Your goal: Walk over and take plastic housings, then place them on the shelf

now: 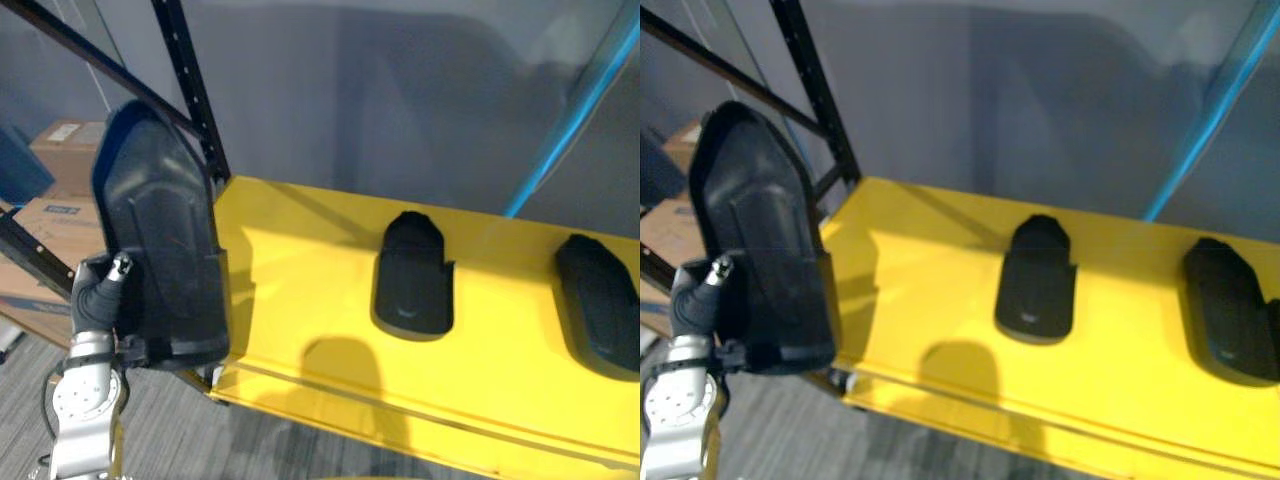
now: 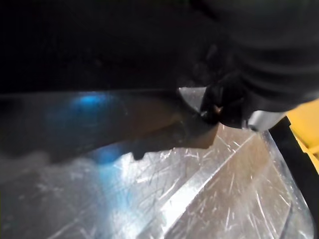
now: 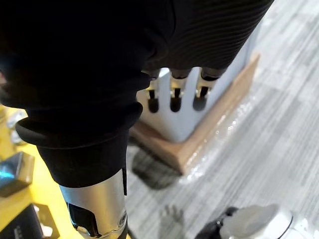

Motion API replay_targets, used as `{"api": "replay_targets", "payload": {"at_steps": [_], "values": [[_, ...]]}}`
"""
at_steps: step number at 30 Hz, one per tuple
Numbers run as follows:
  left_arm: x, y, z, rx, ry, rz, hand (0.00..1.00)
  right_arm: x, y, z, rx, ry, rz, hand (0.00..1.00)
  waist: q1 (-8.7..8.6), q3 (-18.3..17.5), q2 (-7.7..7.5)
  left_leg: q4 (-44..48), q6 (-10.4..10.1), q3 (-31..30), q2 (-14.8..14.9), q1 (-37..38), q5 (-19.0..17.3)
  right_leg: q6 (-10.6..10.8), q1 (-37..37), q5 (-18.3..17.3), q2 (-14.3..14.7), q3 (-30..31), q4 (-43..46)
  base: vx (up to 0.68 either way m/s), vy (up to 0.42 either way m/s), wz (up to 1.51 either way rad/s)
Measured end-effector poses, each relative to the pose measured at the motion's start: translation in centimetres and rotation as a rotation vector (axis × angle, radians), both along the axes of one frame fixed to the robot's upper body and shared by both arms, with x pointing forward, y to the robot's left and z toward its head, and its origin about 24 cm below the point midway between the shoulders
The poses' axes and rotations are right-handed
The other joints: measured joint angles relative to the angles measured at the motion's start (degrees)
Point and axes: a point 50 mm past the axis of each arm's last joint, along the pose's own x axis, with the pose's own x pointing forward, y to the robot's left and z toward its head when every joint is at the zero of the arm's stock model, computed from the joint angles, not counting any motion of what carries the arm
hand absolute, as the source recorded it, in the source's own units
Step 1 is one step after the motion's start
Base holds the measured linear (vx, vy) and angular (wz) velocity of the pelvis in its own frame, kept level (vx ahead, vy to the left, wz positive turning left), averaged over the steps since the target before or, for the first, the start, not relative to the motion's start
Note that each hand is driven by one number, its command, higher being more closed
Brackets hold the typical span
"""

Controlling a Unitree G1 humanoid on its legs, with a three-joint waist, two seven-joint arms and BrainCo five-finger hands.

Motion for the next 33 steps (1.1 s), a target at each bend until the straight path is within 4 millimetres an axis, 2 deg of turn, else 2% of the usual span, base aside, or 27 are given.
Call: {"api": "replay_targets", "payload": {"at_steps": [6,25,33], "values": [[0.01,-0.05,0.04,0.000,-0.002,-0.002,1.00,0.08,-0.05,0.01,-0.001,0.000,0.002,0.00,0.04,-0.23,0.54,0.00,-0.01,0.00,-0.16,-0.03,0.01,-0.01,-0.01,0.01,0.11,0.00,-0.09,0.00,0.000,0.00],[0.04,-0.13,0.04,0.006,0.004,-0.009,1.00,0.76,0.03,-0.02,-0.005,0.006,0.028,0.00,0.05,-0.05,0.89,0.00,0.00,-0.05,-0.29,0.02,0.02,-0.01,0.06,0.02,-0.03,-0.04,-0.13,0.00,0.000,0.00],[0.47,-0.61,-0.05,0.109,0.065,-0.049,1.00,1.02,0.00,-0.02,-0.005,0.003,0.041,0.00,-0.04,0.37,1.60,-0.08,0.00,0.03,-0.28,0.16,0.02,-0.09,0.08,0.07,-0.03,-0.04,-0.15,0.00,0.000,0.00]]}}
